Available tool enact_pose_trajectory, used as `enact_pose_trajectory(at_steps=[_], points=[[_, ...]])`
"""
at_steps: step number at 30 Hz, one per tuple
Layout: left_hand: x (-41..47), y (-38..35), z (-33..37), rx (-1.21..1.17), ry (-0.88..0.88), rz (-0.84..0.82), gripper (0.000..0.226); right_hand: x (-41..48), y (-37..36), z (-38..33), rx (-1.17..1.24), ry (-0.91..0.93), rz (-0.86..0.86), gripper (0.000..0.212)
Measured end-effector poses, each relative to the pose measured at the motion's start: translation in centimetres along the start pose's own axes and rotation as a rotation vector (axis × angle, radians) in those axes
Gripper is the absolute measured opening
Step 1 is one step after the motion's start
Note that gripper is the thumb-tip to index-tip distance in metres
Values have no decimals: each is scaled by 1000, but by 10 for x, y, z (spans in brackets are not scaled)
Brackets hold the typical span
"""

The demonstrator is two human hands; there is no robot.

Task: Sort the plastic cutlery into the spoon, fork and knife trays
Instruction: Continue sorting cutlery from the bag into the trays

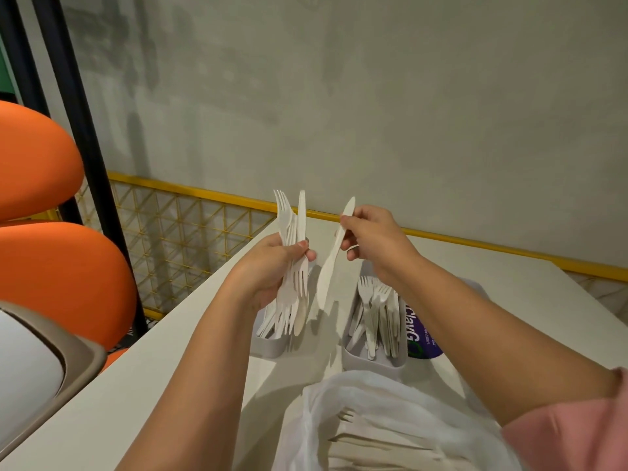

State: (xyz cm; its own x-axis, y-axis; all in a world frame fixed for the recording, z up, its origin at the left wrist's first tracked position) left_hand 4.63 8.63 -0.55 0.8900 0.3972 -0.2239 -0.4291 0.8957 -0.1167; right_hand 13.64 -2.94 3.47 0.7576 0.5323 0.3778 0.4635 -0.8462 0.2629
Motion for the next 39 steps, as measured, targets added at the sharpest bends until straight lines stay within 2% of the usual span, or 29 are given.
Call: enact_pose_trajectory(at_steps=[5, 14, 18, 22, 24, 30, 36, 39], points=[[3, -5, -3, -50, 5, 30, 9, -7, 25, 3, -30, -12, -18, 7], [3, -35, -2, -90, -20, -20, 21, -27, 98, 13, -222, 25, 47, 19], [1, -57, -1, -103, -11, -125, 18, -36, 131, 21, -277, 129, 203, 14], [-2, -67, -1, -108, 15, -211, 16, -49, 154, 37, -491, 284, 263, 12], [-4, -68, -2, -132, 19, -231, 16, -57, 159, 50, -599, 307, 205, 16], [-8, -66, -3, -137, 41, -246, 17, -82, 161, 85, -915, 271, -166, 22], [-10, -67, -4, -136, 41, -234, 14, -92, 157, 97, -1062, 42, -453, 35], [-12, -69, -3, -131, 39, -242, 13, -90, 153, 91, -1075, -51, -517, 37]])
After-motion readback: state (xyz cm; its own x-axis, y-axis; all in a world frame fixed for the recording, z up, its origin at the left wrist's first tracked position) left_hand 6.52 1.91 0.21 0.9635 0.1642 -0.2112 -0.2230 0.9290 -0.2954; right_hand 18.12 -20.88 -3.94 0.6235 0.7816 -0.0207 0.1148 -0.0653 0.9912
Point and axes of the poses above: each hand's wrist, its own x-axis towards the middle knuckle, its own y-axis out of the back of the hand, z = x × y, the point moved 2 cm from there along x, towards the middle knuckle, and after that the axes turned 13 degrees about y, right-handed, at the moved point
